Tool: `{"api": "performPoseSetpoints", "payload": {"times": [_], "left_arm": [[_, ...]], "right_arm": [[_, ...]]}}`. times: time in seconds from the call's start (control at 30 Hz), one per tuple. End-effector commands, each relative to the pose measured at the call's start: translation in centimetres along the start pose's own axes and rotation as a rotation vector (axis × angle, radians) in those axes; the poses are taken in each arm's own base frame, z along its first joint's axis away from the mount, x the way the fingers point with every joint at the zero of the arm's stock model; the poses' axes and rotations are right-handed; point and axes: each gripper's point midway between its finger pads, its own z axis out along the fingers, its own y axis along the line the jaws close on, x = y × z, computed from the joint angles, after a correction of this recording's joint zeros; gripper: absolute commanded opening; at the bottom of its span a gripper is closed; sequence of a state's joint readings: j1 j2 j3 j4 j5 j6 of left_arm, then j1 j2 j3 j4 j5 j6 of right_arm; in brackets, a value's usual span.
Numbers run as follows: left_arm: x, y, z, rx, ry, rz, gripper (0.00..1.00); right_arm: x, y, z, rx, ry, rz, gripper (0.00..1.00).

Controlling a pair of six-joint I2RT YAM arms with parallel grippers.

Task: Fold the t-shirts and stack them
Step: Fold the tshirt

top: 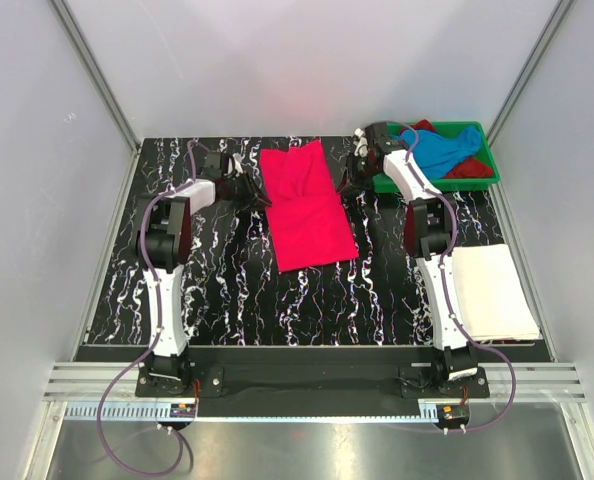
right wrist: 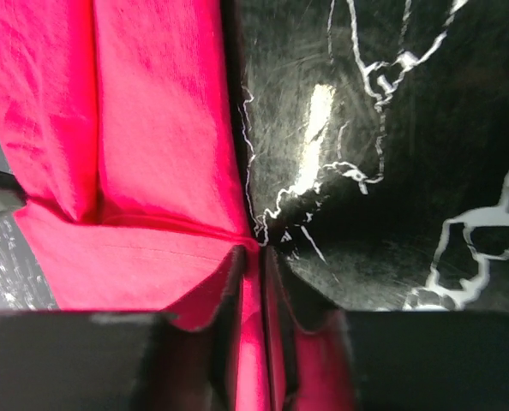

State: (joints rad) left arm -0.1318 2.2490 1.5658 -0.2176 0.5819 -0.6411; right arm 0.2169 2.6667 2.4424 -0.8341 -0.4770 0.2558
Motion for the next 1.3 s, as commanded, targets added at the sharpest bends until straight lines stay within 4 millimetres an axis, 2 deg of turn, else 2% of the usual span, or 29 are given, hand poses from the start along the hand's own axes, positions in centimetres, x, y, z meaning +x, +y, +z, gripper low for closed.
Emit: {"api": "performPoseSetpoints", "payload": {"times": [0.0, 0.03, 0.07, 0.1, 0.17, 0.23, 0.27, 0.3, 0.37, 0.4, 0.43, 0.47, 0.53, 0.57, 0.63, 0.7, 0.8, 0.83, 0.9, 0.93, 1.0, 1.03, 1.13, 1.17, 1.23, 1.27], "left_arm": [[-3.4, -2.6, -2.5, -0.015, -0.105, 0.101, 0.35], [-3.8, -3.1, -3.1, -0.024, -0.122, 0.111, 0.36], [-4.9, -4.6, -4.3, -0.011, -0.157, 0.139, 0.39], [-5.3, -5.3, -4.9, -0.007, -0.172, 0.149, 0.39], [-5.9, -7.3, -6.2, 0.026, -0.202, 0.161, 0.40], [-5.7, -9.3, -6.4, 0.097, -0.206, 0.180, 0.37], [-5.2, -9.8, -6.2, 0.124, -0.194, 0.157, 0.36], [-4.9, -11.2, -5.9, 0.192, -0.188, 0.175, 0.31], [-3.7, -11.5, -5.0, 0.247, -0.161, 0.124, 0.26], [-3.2, -11.7, -4.6, 0.271, -0.150, 0.114, 0.20], [-2.8, -12.9, -4.0, 0.333, -0.153, 0.142, 0.17], [-2.0, -12.8, -3.2, 0.354, -0.131, 0.103, 0.15], [-1.0, -13.8, -1.8, 0.431, -0.119, 0.118, 0.13], [-0.6, -14.0, -1.2, 0.445, -0.106, 0.097, 0.13], [0.1, -14.1, 0.5, 0.486, -0.085, 0.102, 0.13], [0.1, -14.3, 1.4, 0.518, -0.078, 0.068, 0.13], [-0.2, -12.9, 3.5, 0.501, -0.073, 0.032, 0.13], [0.2, -11.5, 4.8, 0.474, -0.053, 0.011, 0.12], [-0.2, -10.8, 5.8, 0.436, -0.049, 0.021, 0.12], [0.3, -9.3, 6.9, 0.389, -0.015, -0.006, 0.11], [-0.3, -9.5, 7.2, 0.382, -0.015, 0.044, 0.11], [0.3, -8.2, 7.8, 0.329, 0.018, 0.021, 0.11], [-0.8, -8.8, 7.1, 0.326, 0.000, 0.062, 0.12], [-1.0, -8.9, 6.9, 0.323, -0.003, 0.066, 0.13], [-1.1, -9.1, 6.3, 0.312, 0.010, 0.062, 0.16], [-1.3, -9.7, 6.0, 0.321, 0.008, 0.077, 0.17]], "right_arm": [[-3.1, 1.1, -2.4, 0.023, -0.095, -0.058, 0.30], [-3.3, 1.0, -2.9, 0.047, -0.103, -0.064, 0.37], [-4.0, 1.5, -3.9, 0.050, -0.127, -0.083, 0.48], [-4.3, 1.7, -4.5, 0.055, -0.140, -0.092, 0.52], [-5.0, 2.6, -5.8, 0.054, -0.169, -0.110, 0.58], [-5.2, 3.5, -6.3, 0.020, -0.176, -0.104, 0.58], [-5.1, 4.1, -6.5, -0.002, -0.173, -0.083, 0.57], [-5.0, 5.0, -6.5, -0.049, -0.168, -0.078, 0.55], [-3.8, 6.2, -5.9, -0.100, -0.136, -0.044, 0.51], [-3.4, 6.6, -5.7, -0.127, -0.125, -0.032, 0.43], [-3.4, 7.7, -5.6, -0.186, -0.125, -0.037, 0.38], [-2.4, 7.9, -4.9, -0.203, -0.095, -0.005, 0.33], [-1.9, 8.6, -4.5, -0.264, -0.082, 0.020, 0.17], [-0.9, 8.1, -3.7, -0.270, -0.054, 0.039, 0.13], [-0.3, 7.9, -3.2, -0.293, -0.043, 0.041, 0.09], [0.9, 6.3, -2.1, -0.288, -0.012, 0.069, 0.08], [2.1, 4.2, -0.7, -0.293, 0.010, 0.108, 0.06], [2.1, 3.2, -0.5, -0.293, 0.009, 0.114, 0.06], [2.7, 1.9, 0.3, -0.279, 0.028, 0.129, 0.06], [2.9, 1.2, 0.3, -0.266, 0.040, 0.127, 0.06], [2.5, 1.4, -0.1, -0.260, 0.037, 0.108, 0.06], [2.4, 1.6, -0.5, -0.256, 0.042, 0.107, 0.06], [1.2, 2.9, -2.7, -0.247, 0.016, 0.084, 0.07], [0.4, 3.9, -4.0, -0.253, -0.007, 0.066, 0.07], [0.2, 5.1, -5.3, -0.269, -0.013, 0.066, 0.08], [0.1, 6.3, -6.2, -0.281, -0.024, 0.046, 0.08]]}}
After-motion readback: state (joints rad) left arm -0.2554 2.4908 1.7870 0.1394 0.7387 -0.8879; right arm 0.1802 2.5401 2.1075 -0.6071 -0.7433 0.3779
